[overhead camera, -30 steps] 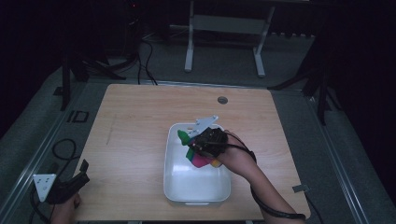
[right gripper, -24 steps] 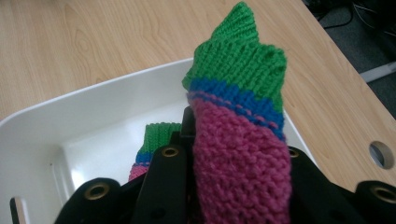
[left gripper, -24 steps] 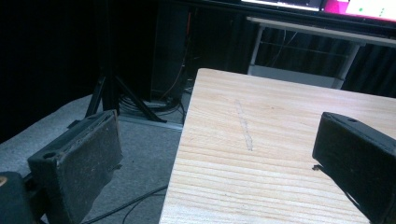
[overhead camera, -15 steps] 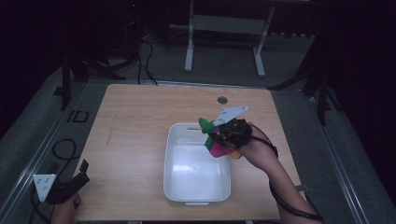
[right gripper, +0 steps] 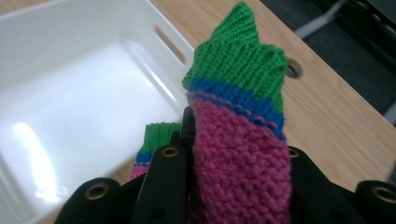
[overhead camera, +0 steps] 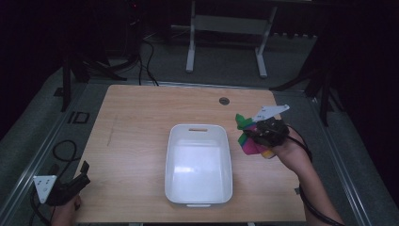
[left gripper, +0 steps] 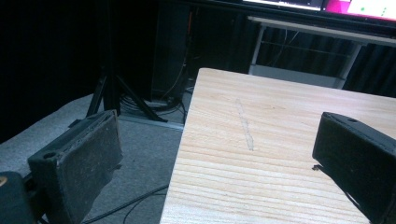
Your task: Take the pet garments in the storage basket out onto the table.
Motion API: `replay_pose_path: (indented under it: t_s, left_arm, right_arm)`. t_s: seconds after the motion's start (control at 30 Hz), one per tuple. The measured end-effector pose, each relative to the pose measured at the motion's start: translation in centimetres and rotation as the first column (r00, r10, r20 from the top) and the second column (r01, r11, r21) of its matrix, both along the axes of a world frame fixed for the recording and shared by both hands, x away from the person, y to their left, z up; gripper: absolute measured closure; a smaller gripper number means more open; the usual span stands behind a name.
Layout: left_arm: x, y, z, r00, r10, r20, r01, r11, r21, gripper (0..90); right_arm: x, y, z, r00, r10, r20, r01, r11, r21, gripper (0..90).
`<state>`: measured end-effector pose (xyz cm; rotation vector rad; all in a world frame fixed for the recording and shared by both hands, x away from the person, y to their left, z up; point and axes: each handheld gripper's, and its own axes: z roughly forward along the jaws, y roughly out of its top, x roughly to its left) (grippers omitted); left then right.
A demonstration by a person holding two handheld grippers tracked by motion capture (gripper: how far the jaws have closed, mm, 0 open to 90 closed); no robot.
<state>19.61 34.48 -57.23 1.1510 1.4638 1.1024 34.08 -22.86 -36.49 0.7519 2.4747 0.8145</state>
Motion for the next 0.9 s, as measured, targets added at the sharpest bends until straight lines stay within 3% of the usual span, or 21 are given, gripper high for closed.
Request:
replay_pose_path:
  t_s: [0.17, 0.4, 0.9]
  left_arm:
    - [0.0, 0.0, 0.0, 1.0000, 0.000, -0.001, 0.000, 1.0000, 0.002, 1.8]
    - [0.0, 0.0, 0.0, 1.0000, 0.001, 0.000, -0.001, 1.0000, 0.001, 1.8]
    - [0.0, -0.1, 0.0, 1.0000, -0.008, 0.000, 0.008, 0.9999, 0.007, 1.8]
  right_arm:
    - [0.3, -2.0, -0.6, 0.9986, -0.051, -0.010, 0.051, 0.999, 0.013, 74.8]
    - [1.4, -2.8, -2.8, 0.9954, -0.093, -0.022, 0.094, 0.995, 0.022, 74.7]
    - [4.8, -3.3, -10.2, 0.9748, -0.200, -0.100, 0.204, 0.978, 0.039, 74.5]
